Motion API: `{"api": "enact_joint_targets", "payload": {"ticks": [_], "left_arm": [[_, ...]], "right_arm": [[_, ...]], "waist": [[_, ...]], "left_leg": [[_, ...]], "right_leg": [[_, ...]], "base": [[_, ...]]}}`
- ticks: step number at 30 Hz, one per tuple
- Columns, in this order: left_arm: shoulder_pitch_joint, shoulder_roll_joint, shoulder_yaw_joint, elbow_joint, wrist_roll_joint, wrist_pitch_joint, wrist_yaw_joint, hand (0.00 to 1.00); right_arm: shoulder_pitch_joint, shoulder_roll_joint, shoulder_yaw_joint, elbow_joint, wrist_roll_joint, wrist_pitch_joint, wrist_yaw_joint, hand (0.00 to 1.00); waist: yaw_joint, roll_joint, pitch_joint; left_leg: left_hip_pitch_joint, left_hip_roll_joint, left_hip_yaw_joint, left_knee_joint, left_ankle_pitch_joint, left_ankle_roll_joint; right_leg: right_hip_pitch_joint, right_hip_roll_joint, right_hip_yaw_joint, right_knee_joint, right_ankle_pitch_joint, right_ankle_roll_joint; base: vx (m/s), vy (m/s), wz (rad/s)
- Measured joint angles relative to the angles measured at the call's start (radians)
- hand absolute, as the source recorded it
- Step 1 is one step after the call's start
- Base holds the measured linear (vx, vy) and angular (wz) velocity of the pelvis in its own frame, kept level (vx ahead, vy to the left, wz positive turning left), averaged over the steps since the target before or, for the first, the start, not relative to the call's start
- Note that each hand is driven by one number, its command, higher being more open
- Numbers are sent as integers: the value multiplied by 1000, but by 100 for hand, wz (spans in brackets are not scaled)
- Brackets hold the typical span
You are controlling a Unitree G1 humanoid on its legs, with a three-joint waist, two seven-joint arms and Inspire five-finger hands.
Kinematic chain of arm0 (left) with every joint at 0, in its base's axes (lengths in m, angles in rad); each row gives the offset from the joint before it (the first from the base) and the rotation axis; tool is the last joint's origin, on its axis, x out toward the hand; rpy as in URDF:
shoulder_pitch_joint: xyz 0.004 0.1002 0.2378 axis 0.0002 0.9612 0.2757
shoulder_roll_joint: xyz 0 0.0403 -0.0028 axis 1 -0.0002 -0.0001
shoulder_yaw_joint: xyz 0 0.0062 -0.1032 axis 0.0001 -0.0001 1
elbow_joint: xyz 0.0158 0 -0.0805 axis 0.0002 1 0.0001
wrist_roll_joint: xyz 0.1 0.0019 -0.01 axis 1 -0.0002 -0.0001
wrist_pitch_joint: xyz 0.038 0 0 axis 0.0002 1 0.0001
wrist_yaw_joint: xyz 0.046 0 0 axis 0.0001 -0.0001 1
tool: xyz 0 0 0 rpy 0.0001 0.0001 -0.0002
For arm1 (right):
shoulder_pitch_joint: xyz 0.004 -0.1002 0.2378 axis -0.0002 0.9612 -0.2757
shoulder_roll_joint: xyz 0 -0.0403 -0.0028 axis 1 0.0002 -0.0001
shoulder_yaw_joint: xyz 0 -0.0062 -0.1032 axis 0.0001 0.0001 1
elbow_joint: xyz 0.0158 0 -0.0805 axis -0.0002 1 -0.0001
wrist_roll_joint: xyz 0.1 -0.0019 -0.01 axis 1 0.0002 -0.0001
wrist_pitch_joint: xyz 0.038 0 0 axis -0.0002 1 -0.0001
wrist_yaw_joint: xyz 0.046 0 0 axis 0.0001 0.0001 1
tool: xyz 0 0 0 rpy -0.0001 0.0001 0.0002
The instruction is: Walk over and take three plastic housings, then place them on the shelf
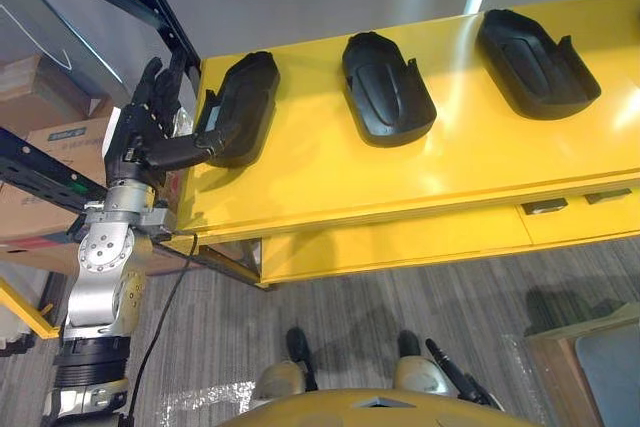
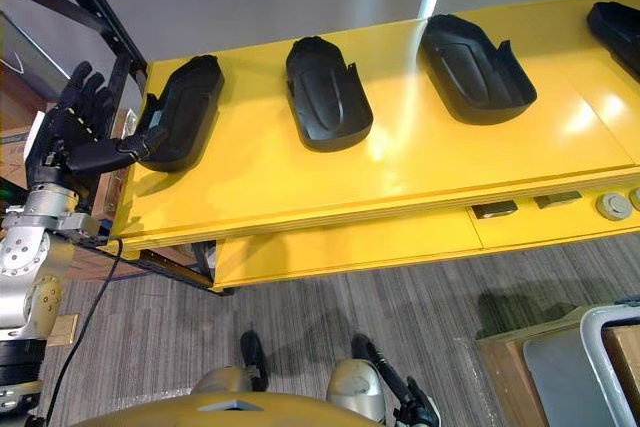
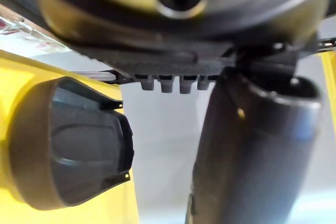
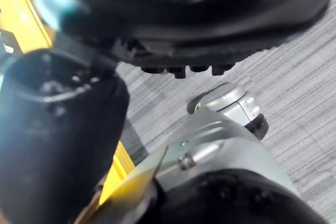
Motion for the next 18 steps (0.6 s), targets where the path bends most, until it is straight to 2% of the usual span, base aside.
{"api": "enact_joint_targets", "payload": {"ticks": [13,18], "left_arm": [[69,-79,11,7,16,18,35,100],[70,-86,8,23,49,56,30,100]], "right_arm": [[0,-1,-10,-3,0,13,0,100],[2,-2,-10,-3,0,16,0,100]], "waist": [[9,8,-9],[8,10,-25]], "left_leg": [[-4,0,-5,0,2,0],[-6,0,-5,0,2,0]], "right_leg": [[1,-1,-8,0,0,0],[-1,-1,-8,-2,0,0]], "base": [[-1,0,1],[0,0,0]]}}
